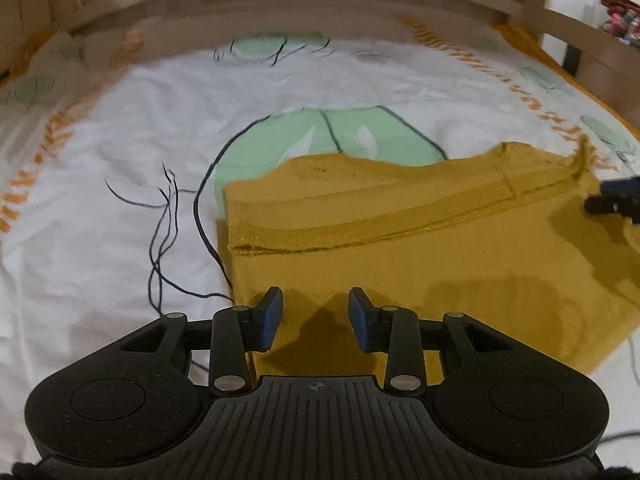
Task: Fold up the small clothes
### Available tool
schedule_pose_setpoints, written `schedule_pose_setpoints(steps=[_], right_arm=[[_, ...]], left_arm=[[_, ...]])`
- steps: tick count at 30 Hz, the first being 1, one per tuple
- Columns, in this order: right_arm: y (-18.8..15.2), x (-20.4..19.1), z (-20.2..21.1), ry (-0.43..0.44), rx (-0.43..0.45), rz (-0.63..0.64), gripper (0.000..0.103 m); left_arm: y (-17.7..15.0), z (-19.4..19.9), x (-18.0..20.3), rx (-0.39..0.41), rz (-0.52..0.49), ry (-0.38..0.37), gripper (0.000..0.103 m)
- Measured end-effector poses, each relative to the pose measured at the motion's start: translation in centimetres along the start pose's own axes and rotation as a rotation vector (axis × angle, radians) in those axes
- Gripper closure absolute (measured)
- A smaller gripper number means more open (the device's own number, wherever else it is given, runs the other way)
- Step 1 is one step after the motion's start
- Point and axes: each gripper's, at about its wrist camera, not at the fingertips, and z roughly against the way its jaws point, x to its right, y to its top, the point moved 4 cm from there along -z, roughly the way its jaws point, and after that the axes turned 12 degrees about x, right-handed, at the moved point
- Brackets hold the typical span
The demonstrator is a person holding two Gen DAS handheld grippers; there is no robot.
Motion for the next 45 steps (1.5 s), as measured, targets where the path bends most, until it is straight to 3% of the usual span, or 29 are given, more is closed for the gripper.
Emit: schedule_pose_setpoints(steps=[5,10,14,18,20,27,32,36,40,45], right_arm=[[0.6,0.1,-3.3,-0.03,-0.062,0.03,0.027],[2.5,2.1,-6.0,-0.076,-0.05,-0.071,0.026],[4.1,4.3,-5.8,-0.108,0.006,-0.187,0.026],[4.5,5.0,-3.3,-0.076,0.059,-0.239,0.024],[4.3,4.9,-2.2,-0.052,0.065,-0.237,0.021],[-0.9,3.5,2.9,-0.016,0.023,-0.193,0.021],[-6.6,3.2,5.7,-0.056,-0.073,-0.168,0.021],[-8.7,3.3,8.0,-0.065,-0.023,-0.198,0.019],[-8.6,3.6,8.7,-0.05,-0.014,-0.248,0.018],[-7.9,5.6,8.6,0.099,0.083,-0.519,0.007]], left_arm=[[2.0,-3.7,-1.5,-0.023,0.043,0.025,0.068],[4.7,-6.5,-3.4,-0.003,0.123,0.094,0.068],[6.7,-6.1,-5.1,0.033,0.238,0.14,0.068],[7.7,-3.6,-4.7,0.06,0.229,0.126,0.067],[7.2,-2.1,-3.8,0.052,0.217,0.103,0.061],[2.4,1.0,1.0,-0.018,0.097,-0.005,0.06],[-2.4,2.4,2.3,-0.084,0.056,-0.007,0.06],[-4.7,3.5,2.3,-0.066,0.056,0.018,0.049],[-5.0,3.1,1.9,-0.059,0.116,0.02,0.044],[-5.2,3.0,2.1,-0.065,0.146,0.026,0.035]])
